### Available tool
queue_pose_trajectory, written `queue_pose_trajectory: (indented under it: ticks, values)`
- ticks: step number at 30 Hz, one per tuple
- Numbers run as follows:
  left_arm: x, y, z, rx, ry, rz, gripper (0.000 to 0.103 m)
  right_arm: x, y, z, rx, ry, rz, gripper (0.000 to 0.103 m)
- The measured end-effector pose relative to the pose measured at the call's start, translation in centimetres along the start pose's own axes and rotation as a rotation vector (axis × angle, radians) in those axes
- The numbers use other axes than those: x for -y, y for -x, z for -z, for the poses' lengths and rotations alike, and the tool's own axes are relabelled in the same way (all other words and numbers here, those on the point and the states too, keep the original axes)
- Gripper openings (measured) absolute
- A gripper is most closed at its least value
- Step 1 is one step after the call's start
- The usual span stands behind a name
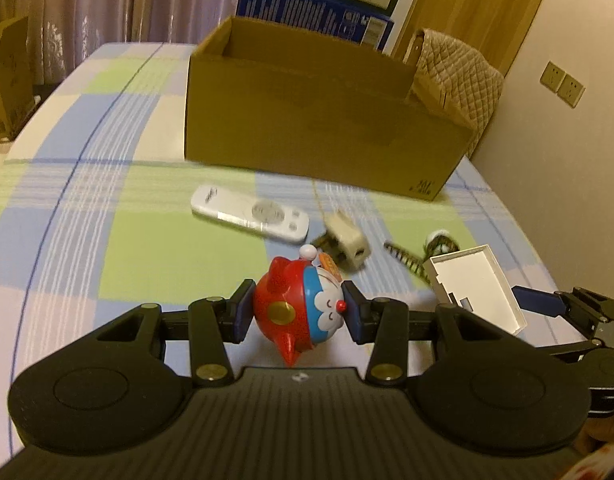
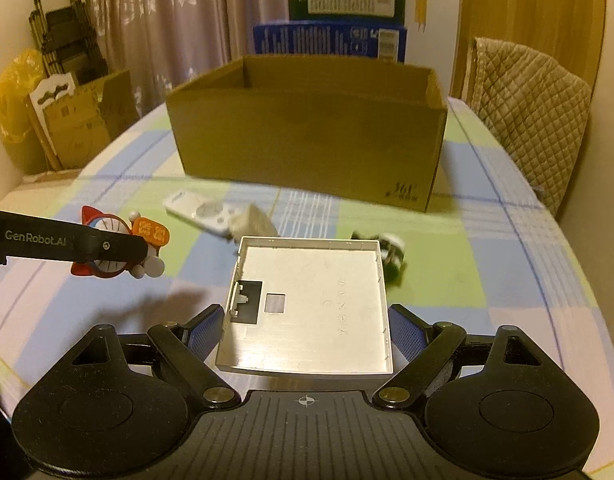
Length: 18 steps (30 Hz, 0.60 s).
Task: Organize rigid objects
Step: 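Carry the Doraemon figure and white plate over the cardboard box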
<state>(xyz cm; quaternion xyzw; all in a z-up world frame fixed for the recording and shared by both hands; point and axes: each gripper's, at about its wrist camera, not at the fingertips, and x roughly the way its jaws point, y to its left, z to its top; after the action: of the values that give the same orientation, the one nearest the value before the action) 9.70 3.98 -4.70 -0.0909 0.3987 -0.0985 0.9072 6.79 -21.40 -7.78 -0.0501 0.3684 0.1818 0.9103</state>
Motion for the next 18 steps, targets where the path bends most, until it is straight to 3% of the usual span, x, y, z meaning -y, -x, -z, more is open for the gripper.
queue_pose_trajectory:
  ticks: [8,18]
  values:
    - [0.8,1.1,-4.1,0.062,-0.014,0.007,0.04,1.0,0.9,-3.6,0.057,-0.017,0.0,0.084]
    - [1.0,0.7,-10.7,0.128,-0.032,0.028,0.04,3.0,0.9,-10.7,0.151,-0.03,-0.015,0.084]
